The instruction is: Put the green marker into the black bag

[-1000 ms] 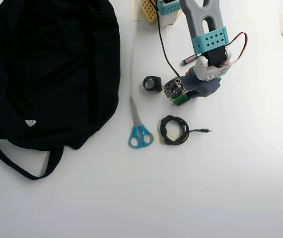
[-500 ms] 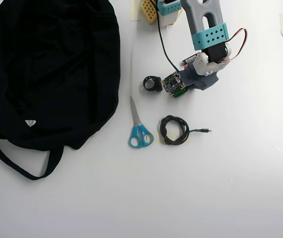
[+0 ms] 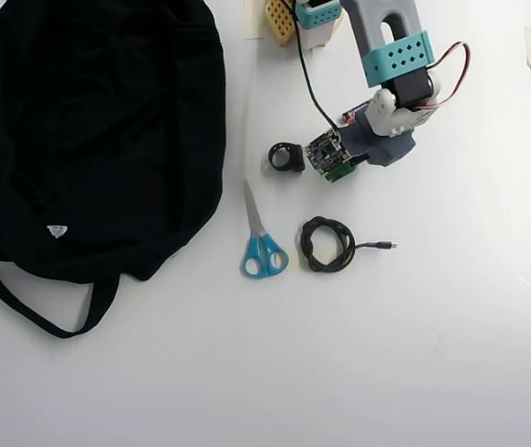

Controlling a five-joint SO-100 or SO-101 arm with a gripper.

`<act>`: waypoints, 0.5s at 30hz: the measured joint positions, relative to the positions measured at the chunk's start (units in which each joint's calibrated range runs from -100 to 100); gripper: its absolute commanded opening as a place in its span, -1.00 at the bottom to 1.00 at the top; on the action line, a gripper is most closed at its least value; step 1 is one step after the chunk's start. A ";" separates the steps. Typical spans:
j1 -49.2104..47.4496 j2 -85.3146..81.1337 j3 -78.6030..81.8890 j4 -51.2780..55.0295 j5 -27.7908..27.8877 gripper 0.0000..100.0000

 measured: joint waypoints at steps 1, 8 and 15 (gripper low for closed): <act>0.00 0.00 -1.02 0.60 0.00 -0.96; 0.00 0.00 -9.28 5.67 0.83 -0.96; 0.00 0.00 -18.47 11.59 6.59 -0.96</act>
